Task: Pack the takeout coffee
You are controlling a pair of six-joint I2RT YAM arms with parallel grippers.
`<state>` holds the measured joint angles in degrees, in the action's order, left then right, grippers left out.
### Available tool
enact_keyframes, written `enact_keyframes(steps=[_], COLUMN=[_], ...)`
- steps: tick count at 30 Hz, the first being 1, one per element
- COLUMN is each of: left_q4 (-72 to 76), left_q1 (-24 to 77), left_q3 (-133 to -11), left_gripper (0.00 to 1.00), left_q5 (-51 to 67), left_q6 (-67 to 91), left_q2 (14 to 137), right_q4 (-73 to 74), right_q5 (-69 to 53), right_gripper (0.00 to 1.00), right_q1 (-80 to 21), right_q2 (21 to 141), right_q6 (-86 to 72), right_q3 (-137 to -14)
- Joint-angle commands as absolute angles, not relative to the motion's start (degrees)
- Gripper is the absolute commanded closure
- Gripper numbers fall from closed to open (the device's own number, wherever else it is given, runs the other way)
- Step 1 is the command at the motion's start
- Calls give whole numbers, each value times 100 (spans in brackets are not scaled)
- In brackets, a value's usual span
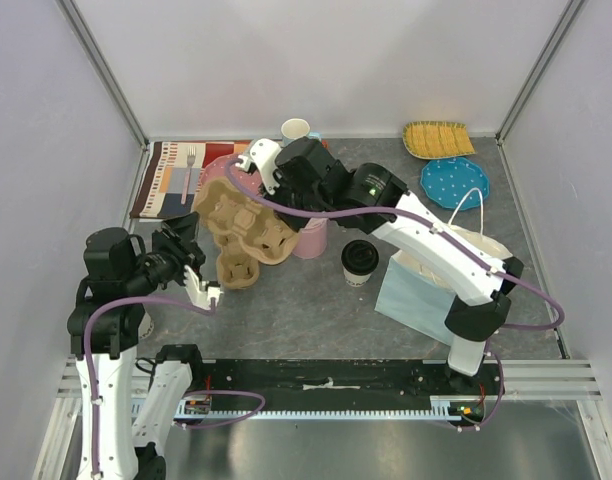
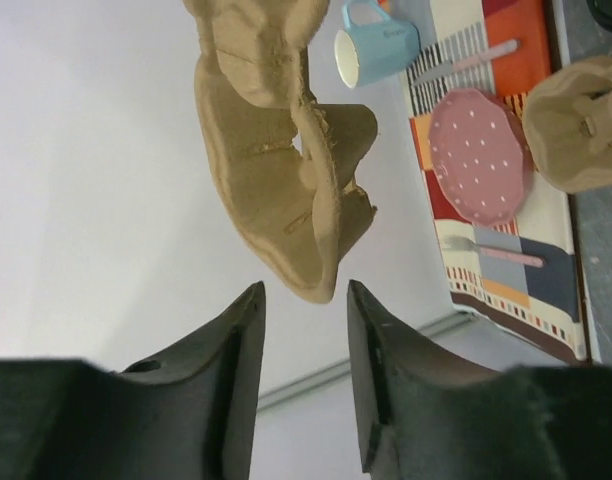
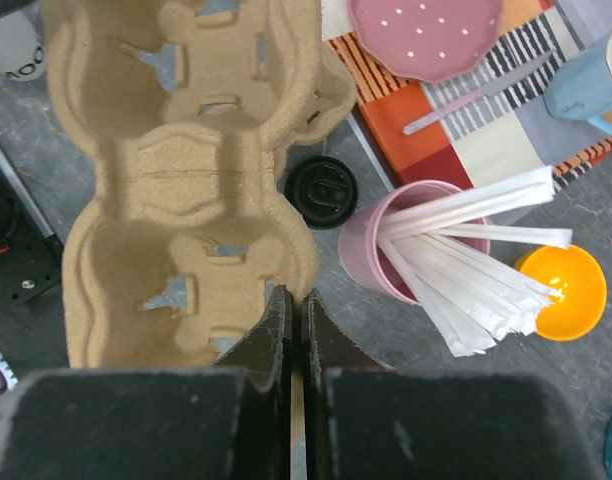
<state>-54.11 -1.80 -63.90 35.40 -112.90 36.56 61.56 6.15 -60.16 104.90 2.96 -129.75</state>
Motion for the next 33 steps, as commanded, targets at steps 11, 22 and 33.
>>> enact_keyframes(steps=[11,22,33], left_q4=[-3560,-4201,-4711], left_q1=[-193,402,4892], left_q3=[-6941,-7980,-9237], left_gripper=[13,33,31], left_q5=[4191,6426,4105], left_q6=[-8372,-4080,-4787], left_q2=[3998,5316,7240], right_q4=[5019,4333,4342], right_q5=[517,826,589], right_gripper=[100,100,100], right_q1=[-4580,-2613,-1187], right_q2=[9229,7877,7260], right_q6=[-325,-712,-615], right_q3=[-12032,-11110,-10582])
